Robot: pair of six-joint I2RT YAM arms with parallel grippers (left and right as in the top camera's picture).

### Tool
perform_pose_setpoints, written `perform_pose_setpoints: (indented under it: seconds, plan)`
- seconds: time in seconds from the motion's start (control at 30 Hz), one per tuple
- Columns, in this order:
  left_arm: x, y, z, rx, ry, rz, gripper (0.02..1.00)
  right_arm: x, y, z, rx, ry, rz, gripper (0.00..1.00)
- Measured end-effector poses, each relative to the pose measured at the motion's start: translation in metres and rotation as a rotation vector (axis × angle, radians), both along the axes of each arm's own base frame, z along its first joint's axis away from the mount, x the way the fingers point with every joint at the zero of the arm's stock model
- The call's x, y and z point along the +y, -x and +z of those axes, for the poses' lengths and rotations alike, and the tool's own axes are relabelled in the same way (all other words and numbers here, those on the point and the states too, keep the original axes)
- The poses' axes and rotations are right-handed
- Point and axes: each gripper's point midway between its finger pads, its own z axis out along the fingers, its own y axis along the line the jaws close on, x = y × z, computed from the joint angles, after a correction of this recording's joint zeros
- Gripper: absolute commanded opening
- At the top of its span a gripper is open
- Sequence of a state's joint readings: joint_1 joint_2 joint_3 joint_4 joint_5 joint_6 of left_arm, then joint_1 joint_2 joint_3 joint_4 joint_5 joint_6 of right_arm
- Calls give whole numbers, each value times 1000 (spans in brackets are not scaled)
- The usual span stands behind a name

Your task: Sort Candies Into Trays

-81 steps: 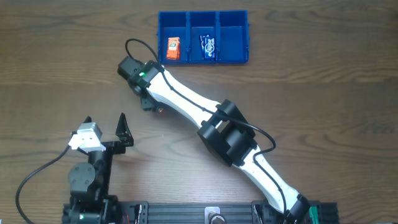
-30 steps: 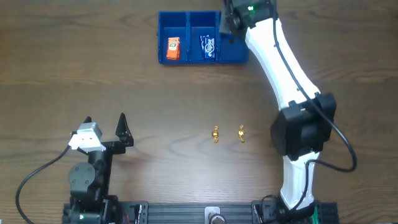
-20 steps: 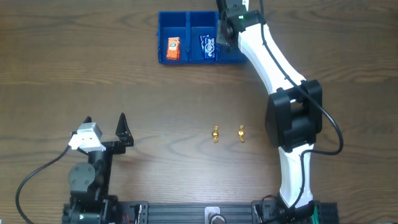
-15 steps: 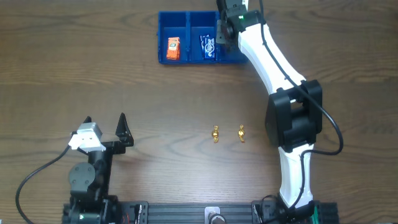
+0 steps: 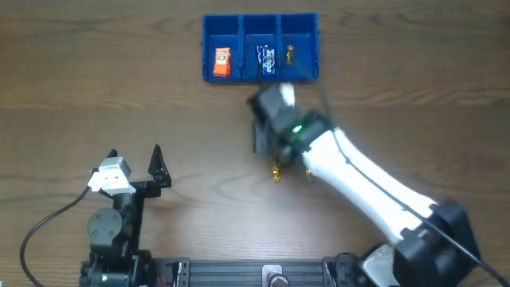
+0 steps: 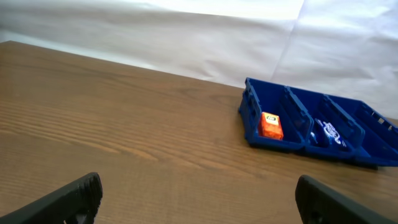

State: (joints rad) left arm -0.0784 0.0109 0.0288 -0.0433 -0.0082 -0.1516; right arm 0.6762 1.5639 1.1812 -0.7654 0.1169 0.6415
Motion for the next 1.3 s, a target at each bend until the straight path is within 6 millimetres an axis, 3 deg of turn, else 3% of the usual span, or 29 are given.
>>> perform_pose_setpoints:
  seconds: [0.03,0.13,0.4,0.5,0.7,0.83,1.03,1.23,1.3]
  plan:
    - [0,0,0,0,0,0,998,0,26,-32,89,41,18,610]
    - [0,0,0,0,0,0,998,-10,55,-64,182,73,-26,610]
    - [0,0,0,0,0,0,998,-14,63,-106,266,113,-88,566]
    - [0,0,0,0,0,0,998,-13,61,-111,270,114,-95,507]
    - [0,0,0,0,0,0,998,-9,57,-117,264,106,-99,487]
    - [0,0,0,0,0,0,998,-11,58,-122,269,117,-106,327]
    - [0,0,0,0,0,0,998,-9,57,-121,266,110,-110,213]
    - [0,0,0,0,0,0,998,-5,59,-119,259,107,-104,196]
    - [0,0,0,0,0,0,998,-8,61,-108,259,121,-103,187]
